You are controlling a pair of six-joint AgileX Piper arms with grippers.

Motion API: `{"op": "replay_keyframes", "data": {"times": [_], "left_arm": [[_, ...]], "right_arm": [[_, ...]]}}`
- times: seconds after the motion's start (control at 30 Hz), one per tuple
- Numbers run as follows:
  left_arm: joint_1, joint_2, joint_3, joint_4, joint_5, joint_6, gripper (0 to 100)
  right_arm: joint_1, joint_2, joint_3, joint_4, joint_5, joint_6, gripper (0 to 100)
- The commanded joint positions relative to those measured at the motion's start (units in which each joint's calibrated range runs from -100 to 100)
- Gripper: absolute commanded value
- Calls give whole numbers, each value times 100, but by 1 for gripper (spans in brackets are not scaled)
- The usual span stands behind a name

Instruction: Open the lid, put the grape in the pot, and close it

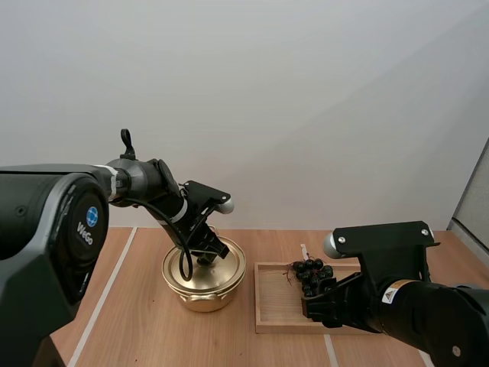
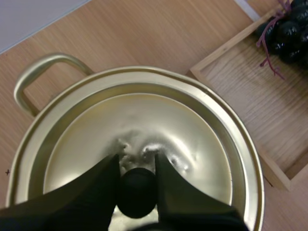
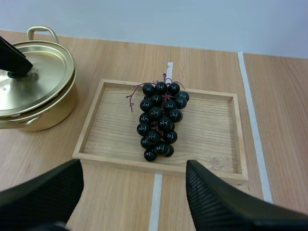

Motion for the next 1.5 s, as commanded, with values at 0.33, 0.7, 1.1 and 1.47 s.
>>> {"op": "replay_keyframes", "data": {"times": [0.33, 0.7, 1.1, 1.47], "left_arm": [[3, -1342, -565, 42, 964, -97, 0], [3, -3226, -1086, 31, 1009, -105, 0], [3, -4560, -1101, 22, 1023, -215, 0], [3, -5106, -1101, 22, 1113, -238, 0]], "right_arm": [[-18, 96, -65, 8, -1004, -547, 100], [-18, 1899, -430, 167, -1762, -547, 100], [-18, 4268, -1150, 461, -2549, -547, 100], [-18, 5876, -1522, 287, -3384, -547, 100]]}}
